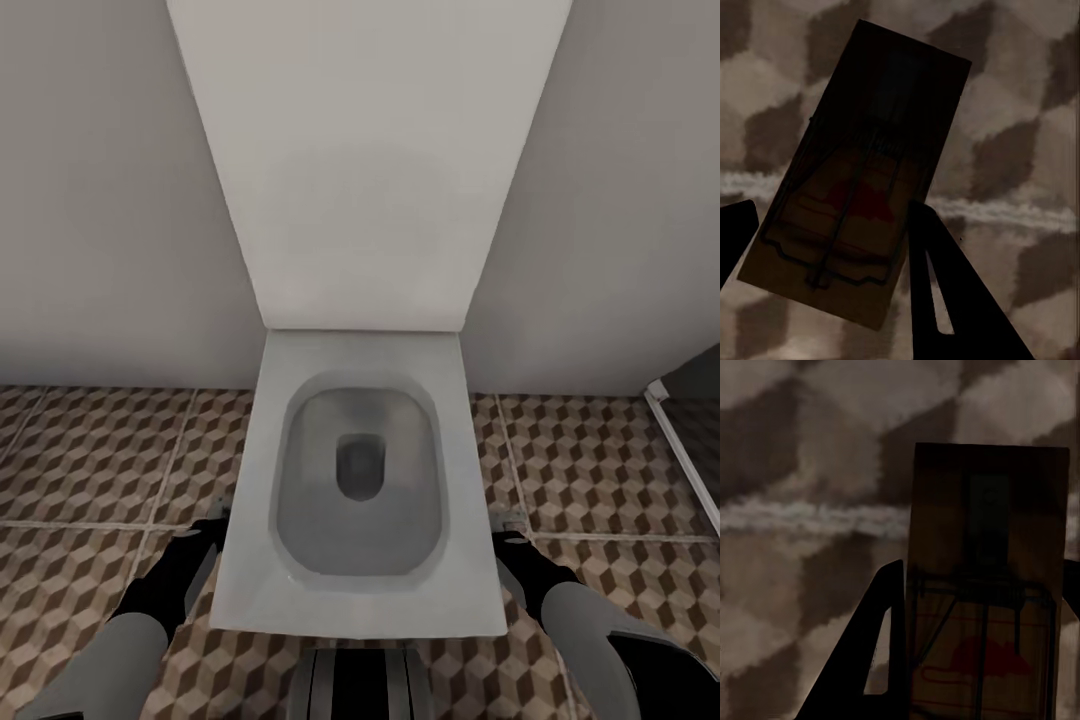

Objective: Take the four mousetraps from the cabinet in the bathroom and place them on the bathroom floor. Make sure all four end up on the same floor surface, and ensure that at least two of them are either under or directly next to the same bathroom sink.

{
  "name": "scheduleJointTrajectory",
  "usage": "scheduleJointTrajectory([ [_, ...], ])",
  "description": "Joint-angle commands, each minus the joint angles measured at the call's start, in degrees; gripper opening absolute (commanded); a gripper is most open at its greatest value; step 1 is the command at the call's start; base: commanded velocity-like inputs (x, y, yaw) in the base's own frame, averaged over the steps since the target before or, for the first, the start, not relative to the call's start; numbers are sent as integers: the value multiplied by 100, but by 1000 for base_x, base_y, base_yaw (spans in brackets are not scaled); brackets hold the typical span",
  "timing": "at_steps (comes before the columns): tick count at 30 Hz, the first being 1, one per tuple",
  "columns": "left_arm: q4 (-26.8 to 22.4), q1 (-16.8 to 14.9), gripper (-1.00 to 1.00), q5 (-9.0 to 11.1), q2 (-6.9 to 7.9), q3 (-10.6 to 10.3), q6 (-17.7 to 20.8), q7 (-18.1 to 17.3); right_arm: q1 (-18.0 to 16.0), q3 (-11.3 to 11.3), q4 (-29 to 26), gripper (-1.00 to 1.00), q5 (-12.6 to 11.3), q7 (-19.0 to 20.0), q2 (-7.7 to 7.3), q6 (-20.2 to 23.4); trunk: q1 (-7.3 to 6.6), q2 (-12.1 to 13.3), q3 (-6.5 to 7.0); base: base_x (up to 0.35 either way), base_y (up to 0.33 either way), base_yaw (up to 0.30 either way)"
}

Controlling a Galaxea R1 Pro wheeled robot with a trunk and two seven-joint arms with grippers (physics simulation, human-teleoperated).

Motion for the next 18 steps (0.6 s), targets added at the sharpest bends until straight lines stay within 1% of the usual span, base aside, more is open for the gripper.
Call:
scheduleJointTrajectory([
  [1, -19, -1, -100, -42, -1, 12, 26, -8, 0, -44, -11, -100, 55, -1, 3, 31, 1, -1, -3, 124, 0, 0],
  [6, -30, -1, -100, -41, 1, 12, 31, -15, 0, -44, -10, -100, 55, 2, 3, 25, 1, -1, -3, 59, 0, 0],
  [18, -26, -1, -100, -42, 1, 12, 40, -17, 0, -44, -10, -100, 55, 2, 4, 24, 1, -1, -3, 6, 0, 0],
])
